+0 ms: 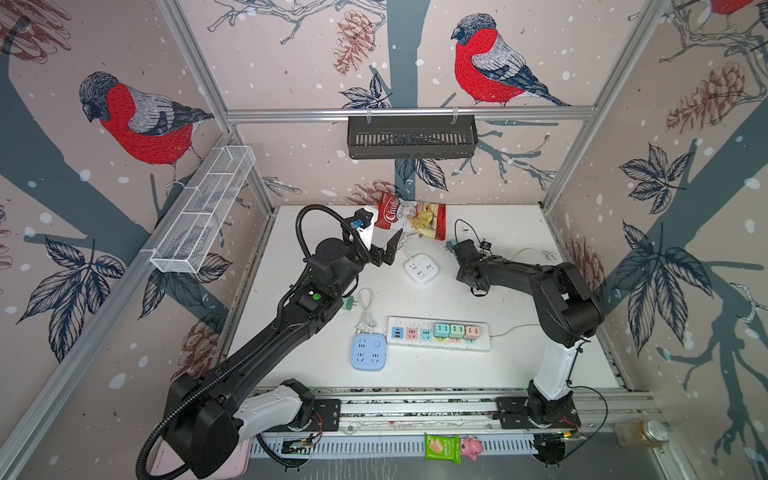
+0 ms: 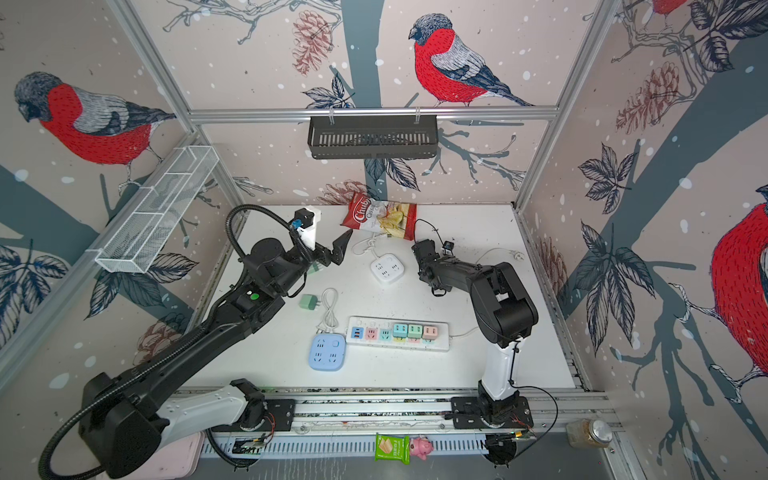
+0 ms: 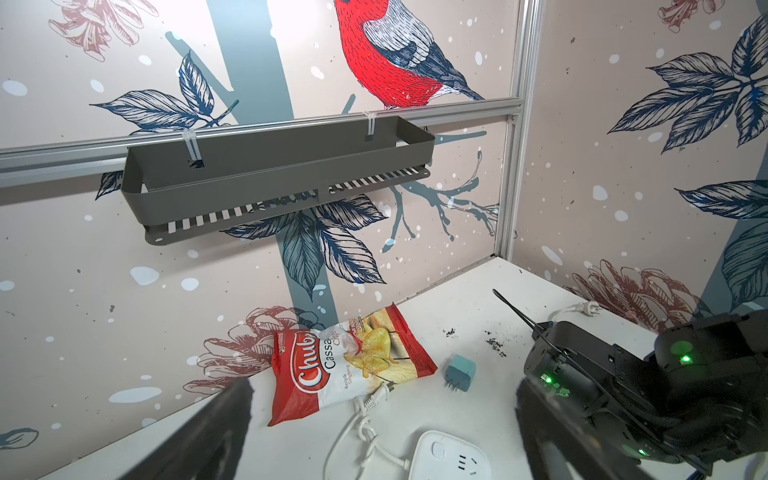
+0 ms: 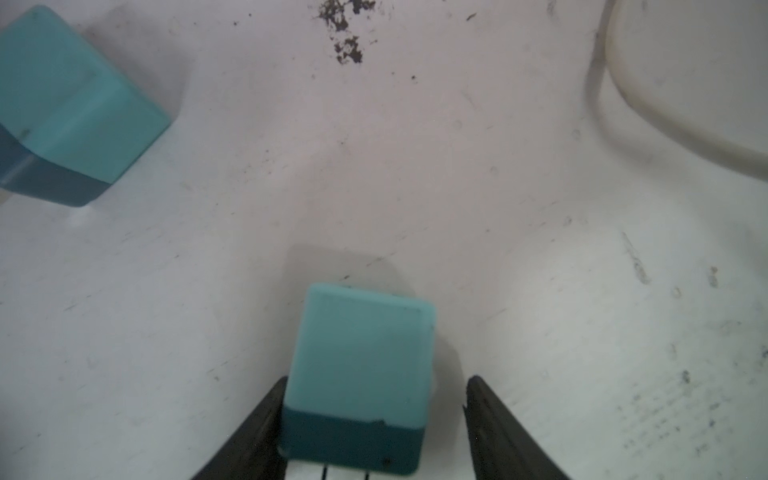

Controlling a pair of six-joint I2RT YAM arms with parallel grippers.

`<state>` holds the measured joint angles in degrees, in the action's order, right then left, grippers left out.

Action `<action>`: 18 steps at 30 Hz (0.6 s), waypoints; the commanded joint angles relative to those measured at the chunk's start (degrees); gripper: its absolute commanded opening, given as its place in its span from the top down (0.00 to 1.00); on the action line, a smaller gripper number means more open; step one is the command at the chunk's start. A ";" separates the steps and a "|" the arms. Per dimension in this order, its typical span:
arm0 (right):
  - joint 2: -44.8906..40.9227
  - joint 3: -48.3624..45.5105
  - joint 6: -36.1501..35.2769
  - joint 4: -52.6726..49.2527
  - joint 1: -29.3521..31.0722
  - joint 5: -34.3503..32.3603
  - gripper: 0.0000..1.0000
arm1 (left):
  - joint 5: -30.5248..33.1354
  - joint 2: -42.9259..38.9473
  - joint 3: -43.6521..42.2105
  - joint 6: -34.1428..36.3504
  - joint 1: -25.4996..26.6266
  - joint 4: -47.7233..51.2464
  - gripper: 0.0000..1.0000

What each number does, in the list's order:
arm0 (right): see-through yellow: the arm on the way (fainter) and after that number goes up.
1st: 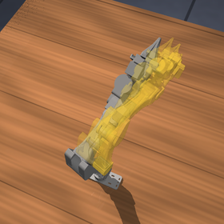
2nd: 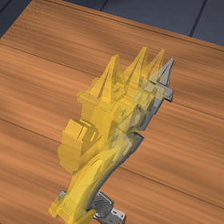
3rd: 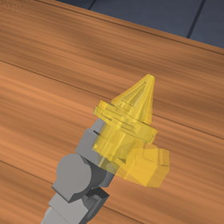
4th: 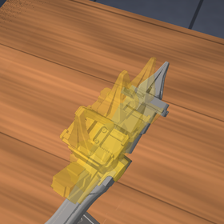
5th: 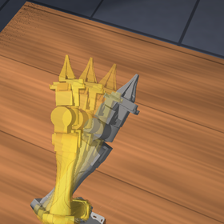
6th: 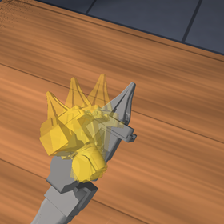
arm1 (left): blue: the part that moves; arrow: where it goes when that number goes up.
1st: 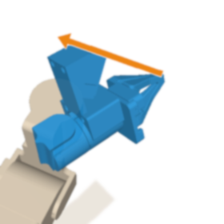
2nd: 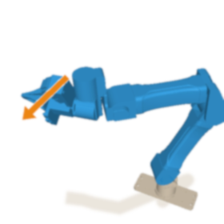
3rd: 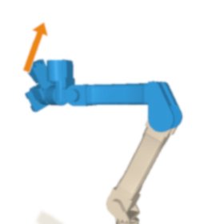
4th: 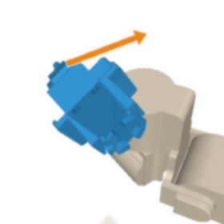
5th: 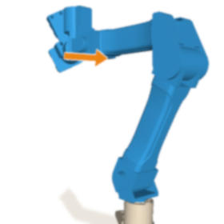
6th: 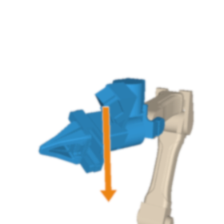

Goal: Insert the plug

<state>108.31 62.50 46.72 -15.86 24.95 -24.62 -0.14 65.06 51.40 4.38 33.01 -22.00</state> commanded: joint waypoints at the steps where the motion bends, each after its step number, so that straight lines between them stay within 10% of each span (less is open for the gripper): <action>1: -0.04 -1.23 0.04 -1.53 -0.08 -0.30 0.36 | -0.74 -0.78 0.03 -0.34 -0.14 -2.44 0.02; 9: 2.72 -2.43 -1.01 1.19 -1.61 2.47 0.30 | -1.35 -0.51 -0.08 -0.95 -0.12 -2.92 0.02; 18: 3.30 -3.38 -2.15 3.10 -1.89 3.54 0.52 | -0.65 -0.80 -0.01 -0.25 -0.15 -2.65 0.02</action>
<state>110.89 60.47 44.95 -4.80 23.14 -26.65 -1.19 64.58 51.20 3.51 32.95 -22.44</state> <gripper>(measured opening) 0.505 0.982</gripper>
